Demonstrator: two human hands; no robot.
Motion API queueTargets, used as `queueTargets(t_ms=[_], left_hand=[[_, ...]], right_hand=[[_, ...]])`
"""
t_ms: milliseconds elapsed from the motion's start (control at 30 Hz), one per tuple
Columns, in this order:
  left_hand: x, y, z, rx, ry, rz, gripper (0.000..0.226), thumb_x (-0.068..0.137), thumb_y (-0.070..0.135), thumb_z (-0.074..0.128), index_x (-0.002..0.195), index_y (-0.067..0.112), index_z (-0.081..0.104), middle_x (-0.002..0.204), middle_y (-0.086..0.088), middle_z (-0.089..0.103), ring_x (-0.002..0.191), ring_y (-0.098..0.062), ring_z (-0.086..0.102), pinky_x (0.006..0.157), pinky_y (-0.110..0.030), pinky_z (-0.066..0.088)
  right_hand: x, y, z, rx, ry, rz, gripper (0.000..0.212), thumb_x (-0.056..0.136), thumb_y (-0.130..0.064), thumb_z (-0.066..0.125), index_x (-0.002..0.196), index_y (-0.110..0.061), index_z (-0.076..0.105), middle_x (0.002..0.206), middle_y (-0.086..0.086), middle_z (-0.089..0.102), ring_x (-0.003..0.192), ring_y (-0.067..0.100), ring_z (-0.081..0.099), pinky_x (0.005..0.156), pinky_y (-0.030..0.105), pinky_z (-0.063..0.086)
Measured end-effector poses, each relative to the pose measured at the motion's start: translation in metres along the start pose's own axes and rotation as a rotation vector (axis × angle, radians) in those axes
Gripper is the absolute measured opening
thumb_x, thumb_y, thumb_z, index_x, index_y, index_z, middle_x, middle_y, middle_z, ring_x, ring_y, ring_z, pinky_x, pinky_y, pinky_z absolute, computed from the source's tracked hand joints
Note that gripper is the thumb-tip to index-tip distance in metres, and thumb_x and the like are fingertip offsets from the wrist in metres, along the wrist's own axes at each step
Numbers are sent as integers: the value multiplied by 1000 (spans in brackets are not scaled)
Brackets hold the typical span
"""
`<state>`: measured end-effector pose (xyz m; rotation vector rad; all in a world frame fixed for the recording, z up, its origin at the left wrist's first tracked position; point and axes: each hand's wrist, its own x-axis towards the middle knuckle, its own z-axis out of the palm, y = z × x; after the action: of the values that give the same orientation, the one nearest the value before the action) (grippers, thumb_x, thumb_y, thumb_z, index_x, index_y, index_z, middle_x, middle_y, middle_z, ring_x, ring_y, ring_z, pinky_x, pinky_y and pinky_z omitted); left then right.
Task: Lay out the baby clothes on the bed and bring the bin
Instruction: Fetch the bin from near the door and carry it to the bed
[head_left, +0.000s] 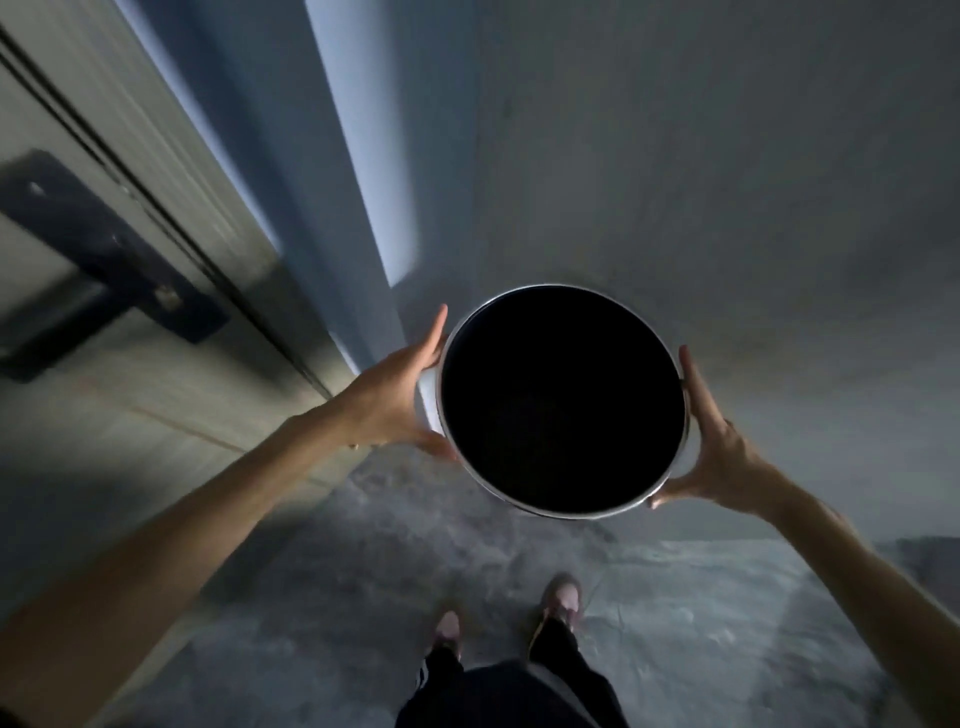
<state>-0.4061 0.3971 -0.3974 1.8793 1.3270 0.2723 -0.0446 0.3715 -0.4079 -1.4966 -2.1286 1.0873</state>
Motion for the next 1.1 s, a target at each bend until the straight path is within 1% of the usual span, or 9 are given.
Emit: queueTargets(t_ms=[67, 133, 200, 467, 667, 800, 900, 1000, 1100], left_hand=[[4, 22, -13, 84, -13, 59, 155, 37, 56, 86, 139, 31, -27, 153, 6, 29, 135, 0, 27, 99, -7, 23], [6, 44, -23, 127, -40, 138, 153, 31, 73, 77, 138, 33, -27, 153, 1, 30, 137, -3, 26, 99, -1, 18], [6, 66, -29, 113, -72, 205, 152, 27, 79, 68, 138, 33, -24, 153, -2, 28, 134, 3, 19, 97, 6, 11], [16, 164, -20, 39, -186, 424, 147, 26, 71, 77, 137, 48, -17, 150, 0, 34, 126, 17, 18, 94, 9, 13], [22, 279, 31, 108, -317, 600, 142, 30, 71, 80, 130, 62, -20, 149, 6, 35, 128, 10, 22, 100, -5, 23], [26, 378, 89, 37, -484, 786, 139, 36, 64, 83, 136, 57, -12, 149, 22, 26, 127, 25, 15, 98, 4, 15], [25, 459, 144, 7, -706, 897, 138, 49, 52, 86, 145, 38, -11, 139, 52, 6, 131, 23, 13, 109, -5, 16], [24, 533, 200, 22, -797, 941, 141, 52, 46, 88, 144, 37, -17, 152, 27, 14, 136, 15, 19, 109, -8, 19], [23, 600, 250, -3, -840, 978, 141, 54, 38, 89, 147, 29, -16, 134, 38, 26, 121, 28, 28, 102, -3, 27]], right_hand=[[-26, -18, -17, -2, 73, 17, 145, 43, -72, 78, 145, -41, -20, 157, 11, 18, 144, 20, 20, 117, 33, 21], [-54, -36, -28, 25, 150, 37, 141, 43, -75, 75, 141, -48, -22, 156, -7, 12, 141, 10, 18, 113, 11, 15], [-80, -50, -34, 29, 210, 51, 141, 42, -75, 74, 140, -49, -23, 152, -28, 1, 141, 4, 14, 110, 4, 11], [-195, -82, -61, 11, 475, 201, 139, 44, -73, 72, 146, -40, -17, 160, 6, 6, 144, 11, 21, 117, 24, 18], [-319, -92, -90, 75, 693, 320, 138, 42, -69, 78, 145, -46, -12, 145, -40, 22, 139, -1, 28, 114, 22, 23], [-418, -87, -114, 80, 850, 405, 129, 39, -74, 74, 140, -55, -5, 146, -43, 8, 138, -11, 20, 108, 5, 20], [-494, -76, -132, 60, 935, 445, 128, 39, -77, 72, 138, -59, -7, 148, -42, -1, 139, -11, 17, 110, 12, 20], [-566, -58, -154, 69, 1001, 478, 128, 39, -73, 77, 136, -60, -5, 144, -48, 4, 139, -10, 18, 113, 23, 20], [-627, -41, -184, 38, 1040, 515, 127, 40, -70, 79, 134, -63, -6, 148, -42, 2, 143, -2, 16, 115, 24, 19]])
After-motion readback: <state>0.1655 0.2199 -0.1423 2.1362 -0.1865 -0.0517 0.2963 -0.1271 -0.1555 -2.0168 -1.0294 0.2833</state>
